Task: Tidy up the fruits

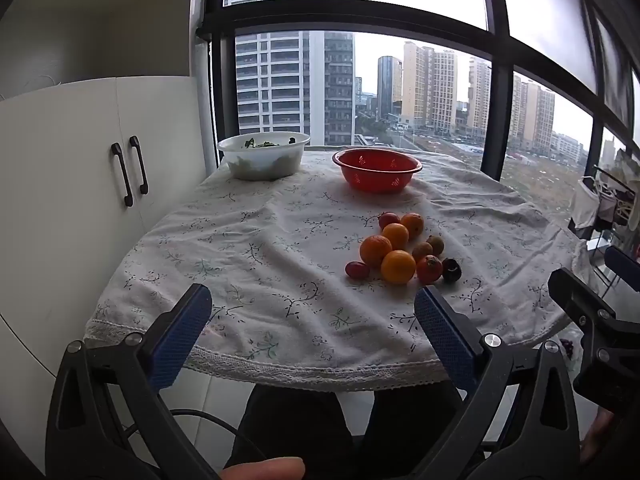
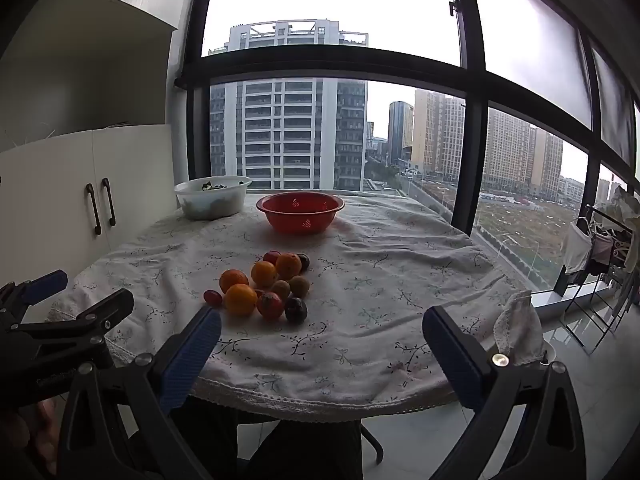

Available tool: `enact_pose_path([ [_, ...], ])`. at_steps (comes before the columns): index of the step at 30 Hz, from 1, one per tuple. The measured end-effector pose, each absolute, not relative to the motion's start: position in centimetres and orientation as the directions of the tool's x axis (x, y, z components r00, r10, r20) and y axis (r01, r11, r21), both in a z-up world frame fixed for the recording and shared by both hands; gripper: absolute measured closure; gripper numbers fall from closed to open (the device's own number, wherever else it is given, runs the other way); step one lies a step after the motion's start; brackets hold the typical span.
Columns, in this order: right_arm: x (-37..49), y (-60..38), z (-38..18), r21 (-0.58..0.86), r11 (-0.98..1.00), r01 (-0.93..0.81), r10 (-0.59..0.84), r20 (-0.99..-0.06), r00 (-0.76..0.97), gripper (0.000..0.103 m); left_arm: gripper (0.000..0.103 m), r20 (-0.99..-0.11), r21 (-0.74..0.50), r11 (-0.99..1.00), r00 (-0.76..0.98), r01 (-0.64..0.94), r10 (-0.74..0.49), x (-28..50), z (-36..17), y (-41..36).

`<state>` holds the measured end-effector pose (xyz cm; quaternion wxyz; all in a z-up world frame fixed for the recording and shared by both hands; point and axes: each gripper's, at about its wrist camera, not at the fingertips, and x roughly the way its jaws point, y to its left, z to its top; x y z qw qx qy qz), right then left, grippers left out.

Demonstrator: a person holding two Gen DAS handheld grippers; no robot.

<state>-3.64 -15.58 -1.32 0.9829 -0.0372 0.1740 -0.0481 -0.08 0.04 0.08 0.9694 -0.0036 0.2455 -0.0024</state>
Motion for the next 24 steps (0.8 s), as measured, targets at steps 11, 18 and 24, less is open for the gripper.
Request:
enact_pose_path([
  [11,-3.4,-15.5,-1.6,-0.089,0.993,0.081,-0.107,-0.341,0.934,0.0,0.0,-0.491,0.006,1.0,0.871,-0.013,0.014,0.3,-0.4,-0.1],
  [18,-3.6,-15.4,-1.7,-0.089,0.993,0.078,-0.105,-0.344,0.933,0.0,0.0,-0.492,0.005,1.0,0.87,-0.014,0.015,0.3,-0.3,-0.1],
  [24,-3.6,-15.2,-1.7,-0.09,0.993,0.079,-0.106,-0.349,0.931,0.0,0.0,-0.493,0.004,1.0,0.87,-0.013,0.013,0.4,-0.3,-0.2],
])
